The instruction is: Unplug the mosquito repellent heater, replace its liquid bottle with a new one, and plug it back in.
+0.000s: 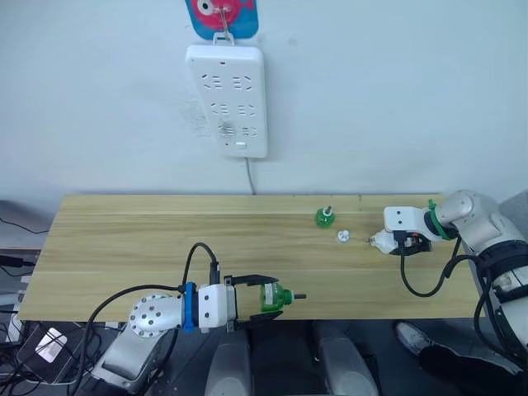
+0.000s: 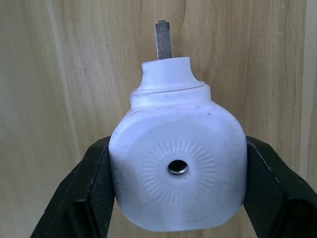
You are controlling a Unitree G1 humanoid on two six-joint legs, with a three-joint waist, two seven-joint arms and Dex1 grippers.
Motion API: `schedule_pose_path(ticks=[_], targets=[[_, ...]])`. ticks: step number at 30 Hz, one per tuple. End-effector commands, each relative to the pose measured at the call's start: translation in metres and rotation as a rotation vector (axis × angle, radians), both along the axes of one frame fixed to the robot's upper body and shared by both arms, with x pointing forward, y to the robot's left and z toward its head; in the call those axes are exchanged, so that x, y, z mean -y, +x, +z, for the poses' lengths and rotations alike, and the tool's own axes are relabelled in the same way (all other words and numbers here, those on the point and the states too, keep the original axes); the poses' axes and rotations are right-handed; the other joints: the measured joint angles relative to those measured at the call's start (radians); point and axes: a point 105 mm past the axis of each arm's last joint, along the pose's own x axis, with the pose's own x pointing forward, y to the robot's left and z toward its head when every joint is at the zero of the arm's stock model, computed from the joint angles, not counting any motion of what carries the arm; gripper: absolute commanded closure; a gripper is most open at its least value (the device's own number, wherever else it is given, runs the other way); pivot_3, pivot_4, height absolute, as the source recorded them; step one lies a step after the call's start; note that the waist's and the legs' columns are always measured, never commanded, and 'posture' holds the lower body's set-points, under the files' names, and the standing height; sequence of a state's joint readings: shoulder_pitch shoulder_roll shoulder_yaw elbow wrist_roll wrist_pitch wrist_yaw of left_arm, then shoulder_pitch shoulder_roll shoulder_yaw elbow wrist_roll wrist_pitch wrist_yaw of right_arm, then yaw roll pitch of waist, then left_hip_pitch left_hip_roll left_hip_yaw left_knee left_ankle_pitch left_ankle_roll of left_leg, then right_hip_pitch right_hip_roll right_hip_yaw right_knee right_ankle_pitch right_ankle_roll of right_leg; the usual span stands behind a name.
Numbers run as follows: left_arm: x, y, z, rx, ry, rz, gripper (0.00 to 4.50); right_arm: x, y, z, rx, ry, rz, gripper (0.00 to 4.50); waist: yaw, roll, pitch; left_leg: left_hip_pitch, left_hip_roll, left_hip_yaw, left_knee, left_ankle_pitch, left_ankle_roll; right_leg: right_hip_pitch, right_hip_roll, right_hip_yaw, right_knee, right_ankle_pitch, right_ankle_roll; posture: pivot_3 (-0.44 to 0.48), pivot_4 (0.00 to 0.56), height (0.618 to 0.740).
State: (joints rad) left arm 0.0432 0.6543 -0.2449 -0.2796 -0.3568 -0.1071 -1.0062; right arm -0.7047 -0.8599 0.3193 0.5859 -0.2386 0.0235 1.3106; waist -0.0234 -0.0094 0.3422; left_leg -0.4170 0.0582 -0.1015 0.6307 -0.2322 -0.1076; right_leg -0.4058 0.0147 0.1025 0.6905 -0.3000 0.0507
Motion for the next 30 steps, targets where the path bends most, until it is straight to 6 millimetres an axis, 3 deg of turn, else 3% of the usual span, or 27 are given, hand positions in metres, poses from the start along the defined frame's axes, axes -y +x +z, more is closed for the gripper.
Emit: schedule_pose_path(ticks=[1, 9, 15, 22, 30], targets=[[0.009, 0.004, 0.034, -0.278, -0.152, 0.028, 2.15, -0.004, -0.024, 0.054, -0.012, 0.286, -0.137, 1.49, 0.011, 0.002, 0.001, -0.001, -0.001, -0.002, 0.001, 0.0, 0.0, 0.0, 0.0, -0.001, 0.001, 0.0, 0.0, 0.045, 0.328, 0.74], [0.002, 0.002, 0.071, -0.596, -0.243, -0.045, 2.15, -0.075, -0.107, 0.089, -0.253, 0.872, -0.307, 1.49, -0.013, 0.0, 0.0, 0.001, 0.0, -0.005, 0.004, 0.001, -0.001, 0.001, 0.001, -0.004, 0.007, -0.001, -0.001, 0.009, 0.299, 0.74], [0.001, 0.003, 0.091, -0.651, -0.275, -0.097, 2.15, -0.125, -0.132, 0.091, -0.359, 1.15, -0.248, 1.49, -0.012, -0.006, -0.004, 0.001, 0.0, -0.006, 0.005, 0.004, -0.006, 0.001, 0.002, -0.005, 0.007, -0.001, 0.0, 0.008, 0.28, 0.74], [0.0, 0.005, 0.092, -0.671, -0.287, -0.09, 2.15, -0.136, -0.131, 0.101, -0.404, 1.257, -0.226, 1.49, -0.009, -0.006, -0.004, 0.0, 0.0, -0.005, 0.004, 0.004, -0.006, -0.001, 0.001, -0.004, 0.006, -0.001, 0.0, 0.019, 0.271, 0.74], [-0.007, 0.009, 0.092, -0.713, -0.336, -0.051, 2.15, -0.131, -0.132, 0.11, -0.476, 1.306, -0.248, 1.49, -0.008, -0.006, -0.004, -0.001, 0.0, -0.004, 0.003, 0.004, -0.006, -0.001, 0.001, -0.004, 0.006, -0.001, 0.0, 0.029, 0.265, 0.74]])
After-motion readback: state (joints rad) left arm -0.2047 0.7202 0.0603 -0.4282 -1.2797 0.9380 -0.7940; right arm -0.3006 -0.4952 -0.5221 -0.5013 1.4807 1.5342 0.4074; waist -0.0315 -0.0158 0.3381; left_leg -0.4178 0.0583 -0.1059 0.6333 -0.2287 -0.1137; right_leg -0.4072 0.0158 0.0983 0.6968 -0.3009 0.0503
